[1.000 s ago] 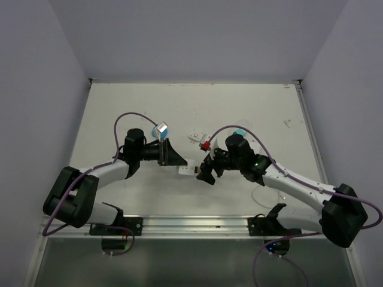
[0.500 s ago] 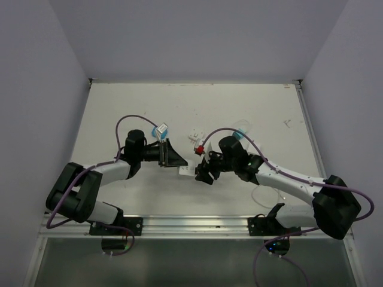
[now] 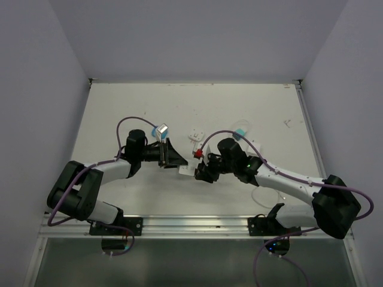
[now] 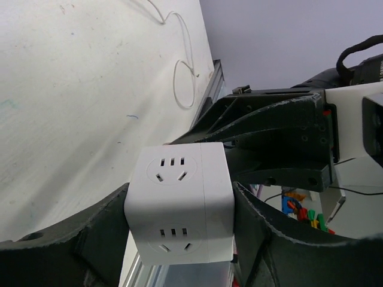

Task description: Pull the plug off the socket

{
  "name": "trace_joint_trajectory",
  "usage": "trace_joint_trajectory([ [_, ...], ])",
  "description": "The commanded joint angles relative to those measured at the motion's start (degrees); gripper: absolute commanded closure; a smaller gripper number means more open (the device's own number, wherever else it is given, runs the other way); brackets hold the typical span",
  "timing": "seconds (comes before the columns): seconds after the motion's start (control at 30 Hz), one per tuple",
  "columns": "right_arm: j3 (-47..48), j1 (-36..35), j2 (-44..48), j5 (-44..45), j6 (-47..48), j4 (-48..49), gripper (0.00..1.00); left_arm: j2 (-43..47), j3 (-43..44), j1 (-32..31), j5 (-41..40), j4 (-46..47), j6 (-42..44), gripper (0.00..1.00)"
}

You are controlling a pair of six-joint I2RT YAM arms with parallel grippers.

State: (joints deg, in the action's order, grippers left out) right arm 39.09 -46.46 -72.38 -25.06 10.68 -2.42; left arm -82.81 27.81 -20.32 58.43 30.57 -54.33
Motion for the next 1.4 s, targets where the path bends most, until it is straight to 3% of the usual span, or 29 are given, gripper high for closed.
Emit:
trace_joint_trajectory([
  [0.0,-0.59,0.49,1.01,0.62,-2.06,5.05,1.0,0.1,1.72,0.19,-2.26,-2.87,5.45,0.31],
  [0.07,-1.38,0.32,1.27,0.89,-2.68,5.93,1.0,0.71,1.81,0.19,-5.15,-4.8,6.25,0.18],
  [0.2,-2.18,0.14,1.19,2.2,-3.29,6.54,1.0,5.09,1.46,0.19,-12.89,-7.7,7.04,0.03],
  [0.57,-4.29,-0.48,-1.09,8.53,-8.65,12.34,1.0,21.62,-9.87,-0.25,-36.35,-3.58,-6.84,0.0],
  [0.73,-4.64,-0.92,-3.46,11.79,-12.06,14.89,1.0,27.69,-13.04,-3.67,-43.39,-4.11,-9.83,0.0],
  [0.93,-4.55,-1.53,-6.01,13.63,-16.3,18.41,1.0,27.18,-16.38,-10.79,-50.52,-0.96,-13.52,0.01],
  [1.07,-4.73,-1.79,-7.25,13.63,-18.32,20.34,1.0,24.1,-19.1,-12.2,-50.7,5.71,-16.77,0.0],
  [1.37,-5.96,-1.88,-9.62,15.13,-22.27,24.64,1.0,23.74,-21.31,-13.87,-55.7,7.14,-20.56,0.0],
])
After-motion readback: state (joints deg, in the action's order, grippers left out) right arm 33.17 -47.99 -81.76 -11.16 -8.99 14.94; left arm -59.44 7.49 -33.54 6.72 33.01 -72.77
